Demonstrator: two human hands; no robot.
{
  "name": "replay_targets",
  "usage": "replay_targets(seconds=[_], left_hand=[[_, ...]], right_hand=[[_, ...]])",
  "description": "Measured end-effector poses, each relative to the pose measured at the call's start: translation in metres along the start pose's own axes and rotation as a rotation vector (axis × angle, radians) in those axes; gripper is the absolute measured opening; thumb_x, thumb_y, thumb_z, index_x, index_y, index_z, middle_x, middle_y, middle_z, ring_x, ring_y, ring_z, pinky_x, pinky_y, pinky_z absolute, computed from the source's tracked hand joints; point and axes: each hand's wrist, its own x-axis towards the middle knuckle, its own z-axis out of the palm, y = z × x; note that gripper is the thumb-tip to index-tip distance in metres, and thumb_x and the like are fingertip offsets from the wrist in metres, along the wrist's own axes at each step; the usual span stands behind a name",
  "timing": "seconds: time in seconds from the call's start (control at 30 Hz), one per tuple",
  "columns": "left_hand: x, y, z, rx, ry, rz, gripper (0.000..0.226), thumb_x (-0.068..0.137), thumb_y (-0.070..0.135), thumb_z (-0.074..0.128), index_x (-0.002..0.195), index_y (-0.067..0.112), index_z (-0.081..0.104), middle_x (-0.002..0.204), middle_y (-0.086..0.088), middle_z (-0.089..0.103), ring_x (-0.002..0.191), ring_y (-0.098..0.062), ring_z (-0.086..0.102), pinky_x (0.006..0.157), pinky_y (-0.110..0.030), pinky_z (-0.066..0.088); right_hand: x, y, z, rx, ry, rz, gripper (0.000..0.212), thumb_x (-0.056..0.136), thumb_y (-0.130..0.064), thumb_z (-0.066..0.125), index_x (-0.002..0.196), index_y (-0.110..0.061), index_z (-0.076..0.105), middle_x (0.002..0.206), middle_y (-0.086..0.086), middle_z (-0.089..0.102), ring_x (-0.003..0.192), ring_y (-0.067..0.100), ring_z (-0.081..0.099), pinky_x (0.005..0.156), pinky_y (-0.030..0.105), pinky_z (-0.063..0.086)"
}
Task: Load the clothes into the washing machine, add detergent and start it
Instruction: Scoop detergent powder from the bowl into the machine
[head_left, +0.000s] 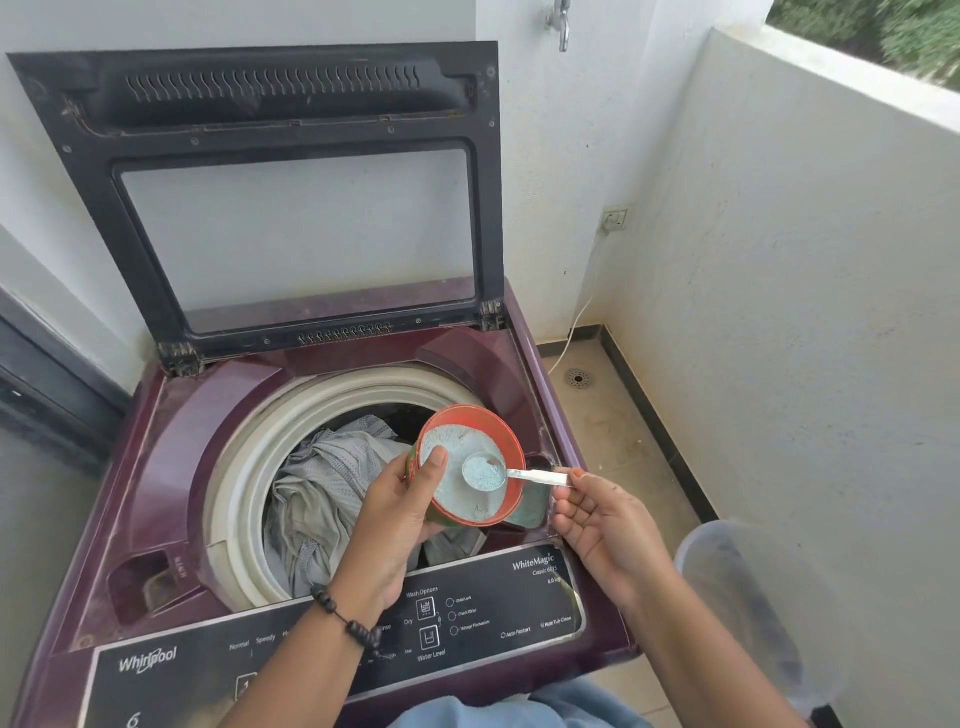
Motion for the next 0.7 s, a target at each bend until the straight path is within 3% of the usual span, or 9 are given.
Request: replay_targets(seconds=[0.3, 0.5, 0.7], left_hand=[[0.004, 0.001, 0.004, 0.013, -0.014, -0.022, 0.046, 0.076, 0.045, 0.063, 0.111, 0.016, 0.063, 0.104, -0.002, 0.075, 0.095, -0.018, 0.072, 0.069, -0.027, 0.059], [0.008, 0.001, 0.006, 0.013, -0.033, -0.025, 0.041, 0.076, 0.043, 0.063, 0.108, 0.018, 0.062, 0.101, -0.002, 0.075, 0.092, -0.017, 0.073, 0.065, -0.026, 0.059], [0.017, -0.001, 0.001, 0.019, -0.017, -0.021, 0.046, 0.075, 0.044, 0.064, 0.110, 0.014, 0.062, 0.107, -0.006, 0.071, 0.098, -0.020, 0.070, 0.061, -0.025, 0.058]], right_hand=[[-0.009, -0.008, 0.004, -0.079, -0.070, -0.067, 0.016, 0.096, -0.002, 0.050, 0.092, 0.005, 0.064, 0.064, 0.014, 0.062, 0.051, 0.016, 0.056, 0.050, 0.023, 0.051], [-0.008, -0.014, 0.003, -0.093, -0.020, -0.098, 0.019, 0.096, 0.000, 0.050, 0.086, 0.004, 0.066, 0.061, 0.014, 0.063, 0.048, 0.016, 0.057, 0.047, 0.023, 0.052], [-0.004, -0.016, -0.006, -0.046, 0.038, -0.133, 0.015, 0.095, -0.002, 0.051, 0.093, 0.005, 0.064, 0.061, 0.012, 0.063, 0.050, 0.015, 0.060, 0.048, 0.022, 0.054]])
